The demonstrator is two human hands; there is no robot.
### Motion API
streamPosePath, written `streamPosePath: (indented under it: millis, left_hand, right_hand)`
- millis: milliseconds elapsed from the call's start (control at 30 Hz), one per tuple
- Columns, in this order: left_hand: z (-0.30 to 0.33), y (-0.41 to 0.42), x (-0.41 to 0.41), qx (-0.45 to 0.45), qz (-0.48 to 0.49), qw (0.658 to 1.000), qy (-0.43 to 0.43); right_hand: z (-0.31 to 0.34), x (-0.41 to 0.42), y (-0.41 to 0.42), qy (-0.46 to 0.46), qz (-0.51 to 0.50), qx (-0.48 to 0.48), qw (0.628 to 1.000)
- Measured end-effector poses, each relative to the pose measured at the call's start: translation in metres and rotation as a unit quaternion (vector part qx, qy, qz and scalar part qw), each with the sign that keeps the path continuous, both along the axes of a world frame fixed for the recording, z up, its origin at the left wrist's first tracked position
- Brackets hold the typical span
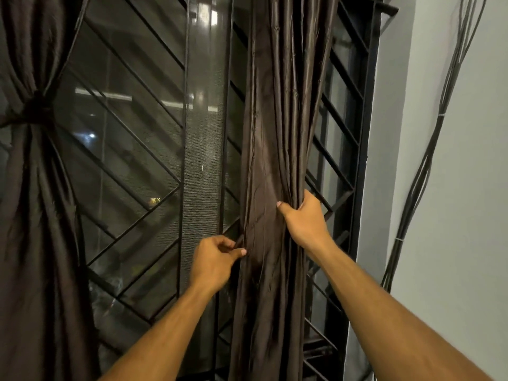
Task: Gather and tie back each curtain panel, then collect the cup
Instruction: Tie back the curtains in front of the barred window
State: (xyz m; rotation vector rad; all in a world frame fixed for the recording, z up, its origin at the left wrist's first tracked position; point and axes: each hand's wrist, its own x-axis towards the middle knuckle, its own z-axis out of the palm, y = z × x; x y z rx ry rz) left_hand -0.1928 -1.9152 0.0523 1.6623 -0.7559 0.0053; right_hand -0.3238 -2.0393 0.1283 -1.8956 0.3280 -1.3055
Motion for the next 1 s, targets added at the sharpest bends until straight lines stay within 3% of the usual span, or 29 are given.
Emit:
streamPosePath:
  millis: [167, 467, 633, 833, 1000]
  left_hand:
    - [0.0, -0.003, 0.003, -0.027, 0.021, 0.999, 0.033]
    - [0.002, -0.007, 0.005, -0.023, -0.039, 0.997, 0.056]
    - [0.009, -0.009, 0.006, 0.003, 0.007, 1.0, 0.016]
    - [0.004, -0.011, 0.002, -0.008, 0.016, 1.0, 0.005]
    - [-0.005, -0.011, -0.015, -0.055, -0.051, 0.997, -0.037]
  right_hand:
    - [-0.014, 0.004, 0.002, 0.021, -0.006, -0.003, 1.0]
    - [-0.042, 0.007, 0.0, 0.066, -0.075, -0.021, 0.995]
    - [-0.051, 0.007, 0.0, 0.059, -0.083, -0.024, 0.995]
    - [-0.063, 0.003, 0.005, 0.07, 0.039, 0.038, 0.996]
    - [-0.077, 0.008, 0.017, 0.082, -0.022, -0.001, 0.996]
